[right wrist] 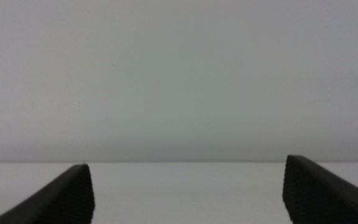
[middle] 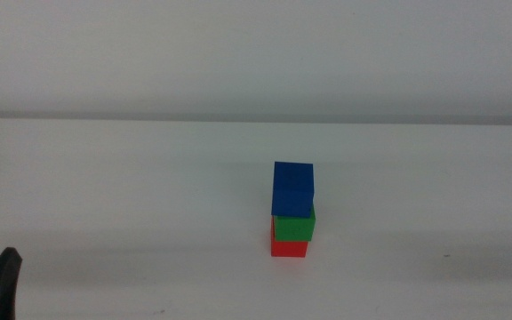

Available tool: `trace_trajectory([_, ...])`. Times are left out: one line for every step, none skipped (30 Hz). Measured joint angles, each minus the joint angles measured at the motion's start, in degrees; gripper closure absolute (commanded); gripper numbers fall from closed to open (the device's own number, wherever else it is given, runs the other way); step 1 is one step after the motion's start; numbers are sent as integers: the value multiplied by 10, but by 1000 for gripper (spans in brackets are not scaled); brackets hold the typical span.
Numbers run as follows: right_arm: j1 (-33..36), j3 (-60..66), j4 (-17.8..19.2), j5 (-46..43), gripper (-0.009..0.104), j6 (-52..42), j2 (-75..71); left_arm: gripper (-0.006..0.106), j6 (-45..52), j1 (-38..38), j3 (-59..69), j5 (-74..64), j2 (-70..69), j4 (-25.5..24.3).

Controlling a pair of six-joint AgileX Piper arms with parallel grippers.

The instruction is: Stack red cubes first, then green, then blue cubes in a specific spot.

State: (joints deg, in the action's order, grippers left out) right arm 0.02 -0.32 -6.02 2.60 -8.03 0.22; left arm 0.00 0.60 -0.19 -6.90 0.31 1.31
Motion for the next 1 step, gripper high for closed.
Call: trace_trajectory([0,0,0,0,14,0,0,7,0,0,0,1,0,0])
